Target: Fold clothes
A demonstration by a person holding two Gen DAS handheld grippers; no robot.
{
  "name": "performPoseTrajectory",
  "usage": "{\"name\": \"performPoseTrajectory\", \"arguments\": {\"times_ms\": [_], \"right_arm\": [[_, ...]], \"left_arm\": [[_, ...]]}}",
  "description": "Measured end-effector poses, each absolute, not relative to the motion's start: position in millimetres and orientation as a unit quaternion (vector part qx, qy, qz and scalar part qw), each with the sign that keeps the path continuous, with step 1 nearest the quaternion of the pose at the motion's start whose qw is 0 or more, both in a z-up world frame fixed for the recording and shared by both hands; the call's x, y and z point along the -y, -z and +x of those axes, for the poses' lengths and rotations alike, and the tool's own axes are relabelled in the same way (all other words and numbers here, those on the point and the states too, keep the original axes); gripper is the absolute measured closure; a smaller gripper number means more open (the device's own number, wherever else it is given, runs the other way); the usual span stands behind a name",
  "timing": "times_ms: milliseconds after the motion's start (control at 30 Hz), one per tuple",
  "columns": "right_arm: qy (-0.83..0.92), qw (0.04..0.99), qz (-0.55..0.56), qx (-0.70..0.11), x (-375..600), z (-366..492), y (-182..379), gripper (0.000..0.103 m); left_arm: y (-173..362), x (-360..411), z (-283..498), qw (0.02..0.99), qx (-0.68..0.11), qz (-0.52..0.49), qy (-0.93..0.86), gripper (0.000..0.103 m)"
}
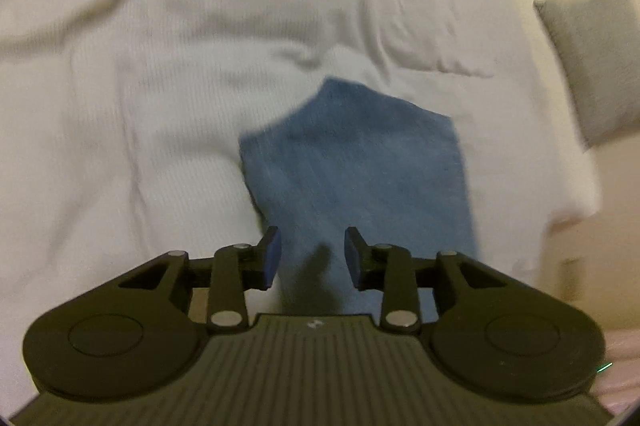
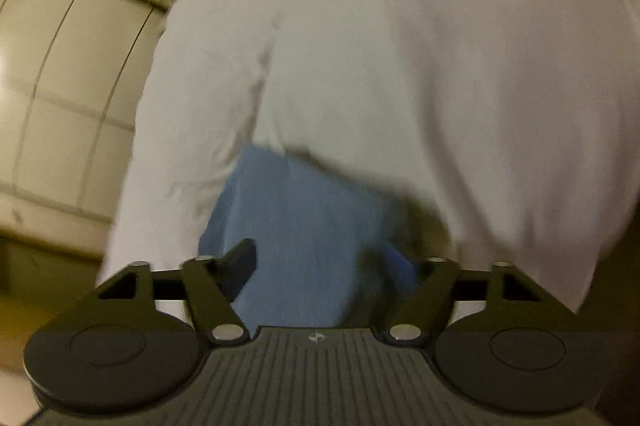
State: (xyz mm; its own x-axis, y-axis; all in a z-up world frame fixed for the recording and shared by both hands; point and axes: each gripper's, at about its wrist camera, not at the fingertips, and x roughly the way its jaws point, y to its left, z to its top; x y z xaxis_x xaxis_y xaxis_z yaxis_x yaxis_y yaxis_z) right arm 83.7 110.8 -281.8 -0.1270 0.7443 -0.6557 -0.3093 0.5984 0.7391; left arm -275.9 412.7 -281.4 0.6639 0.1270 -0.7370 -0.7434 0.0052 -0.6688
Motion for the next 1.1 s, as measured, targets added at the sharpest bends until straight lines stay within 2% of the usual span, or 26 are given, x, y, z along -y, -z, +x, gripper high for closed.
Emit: {"name": "performPoseTrajectory", "arguments": {"times_ms": [100, 267, 367, 467, 500, 667, 733, 767, 900, 1000, 1100], "right_arm": [[-0.388, 0.610, 0.246, -0.646, -92, 56, 313, 0.027], [-0.354, 0.602, 0.313, -0.644, -94, 35, 352, 0.025], [-0.344, 0.607, 0.331, -0.636, -102, 36, 370, 0.025], [-0.345, 0.605, 0.347, -0.628, -109, 41, 382, 0.023], [-0.350, 0.603, 0.349, -0.626, -112, 43, 385, 0.023], [-0.385, 0.595, 0.349, -0.613, -136, 55, 396, 0.020], [-0.394, 0.602, 0.329, -0.612, -150, 62, 392, 0.023], [-0.398, 0.605, 0.317, -0.612, -157, 66, 390, 0.037], [-0.392, 0.603, 0.304, -0.625, -159, 79, 375, 0.060], [-0.396, 0.596, 0.300, -0.631, -154, 84, 355, 0.071], [-0.408, 0.591, 0.298, -0.629, -154, 90, 327, 0.074]], "left_arm": [[303, -411, -287, 0.638, -0.198, -0.680, -0.301, 0.065], [332, -412, -290, 0.617, -0.177, -0.708, -0.294, 0.065], [348, -413, -283, 0.616, -0.165, -0.715, -0.285, 0.064], [362, -416, -277, 0.617, -0.148, -0.720, -0.281, 0.060], [366, -417, -275, 0.618, -0.141, -0.721, -0.280, 0.055], [370, -425, -257, 0.628, -0.136, -0.711, -0.285, 0.050], [371, -428, -249, 0.633, -0.134, -0.706, -0.288, 0.048], [372, -430, -245, 0.635, -0.133, -0.704, -0.289, 0.049], [360, -425, -244, 0.641, -0.137, -0.694, -0.298, 0.063], [343, -414, -251, 0.638, -0.122, -0.699, -0.298, 0.071], [314, -399, -263, 0.639, -0.098, -0.701, -0.301, 0.074]]}}
